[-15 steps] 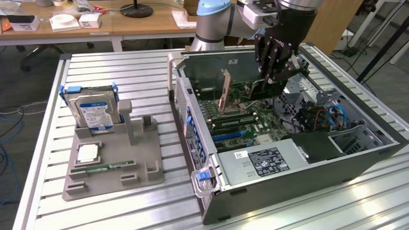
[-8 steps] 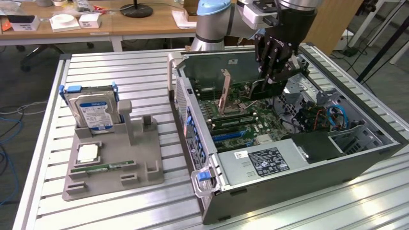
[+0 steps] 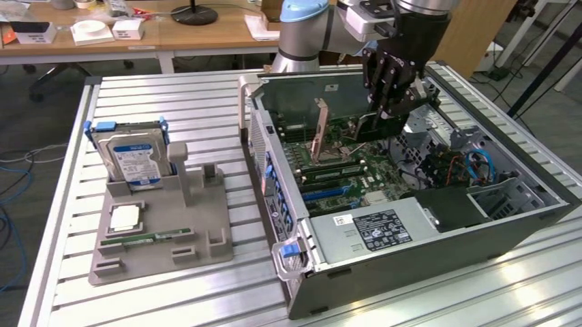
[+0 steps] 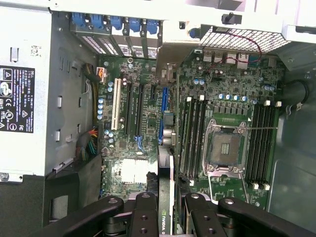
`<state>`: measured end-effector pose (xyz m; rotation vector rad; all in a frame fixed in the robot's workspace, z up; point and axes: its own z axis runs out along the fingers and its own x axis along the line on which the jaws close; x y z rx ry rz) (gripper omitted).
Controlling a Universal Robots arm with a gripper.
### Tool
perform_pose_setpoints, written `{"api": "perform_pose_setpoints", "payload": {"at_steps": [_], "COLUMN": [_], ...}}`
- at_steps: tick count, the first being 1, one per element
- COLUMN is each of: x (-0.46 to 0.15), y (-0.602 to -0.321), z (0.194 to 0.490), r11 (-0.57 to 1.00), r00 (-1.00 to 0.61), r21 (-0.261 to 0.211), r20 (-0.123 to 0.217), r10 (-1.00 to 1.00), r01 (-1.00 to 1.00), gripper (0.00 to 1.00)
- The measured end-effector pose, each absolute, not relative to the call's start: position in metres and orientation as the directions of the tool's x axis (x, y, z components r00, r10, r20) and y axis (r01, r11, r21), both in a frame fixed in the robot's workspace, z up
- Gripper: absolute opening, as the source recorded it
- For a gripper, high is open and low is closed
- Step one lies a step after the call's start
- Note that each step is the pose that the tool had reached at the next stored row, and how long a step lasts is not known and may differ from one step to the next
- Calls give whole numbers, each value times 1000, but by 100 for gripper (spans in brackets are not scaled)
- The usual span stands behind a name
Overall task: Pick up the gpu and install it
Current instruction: 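Insert the gpu into the slot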
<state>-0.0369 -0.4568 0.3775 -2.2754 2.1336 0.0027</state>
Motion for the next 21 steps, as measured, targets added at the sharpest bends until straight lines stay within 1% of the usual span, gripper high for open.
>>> {"api": "perform_pose_setpoints", "payload": {"at_steps": [4, 11, 12, 14, 21], "x": [-37, -38, -39, -39, -39], "y": [-457, -457, -457, -457, -457], "z": [376, 364, 363, 362, 349], "r11": [-62, 12, 12, 11, 24], "r00": [62, -12, -12, -12, -25], "r21": [-14, -14, -8, 18, 20], "r20": [-17, -14, -14, -14, -14], "r10": [-998, -1000, -1000, -1000, -1000], "r01": [-998, -1000, -1000, -1000, -999], "gripper": [26, 26, 26, 26, 26]}}
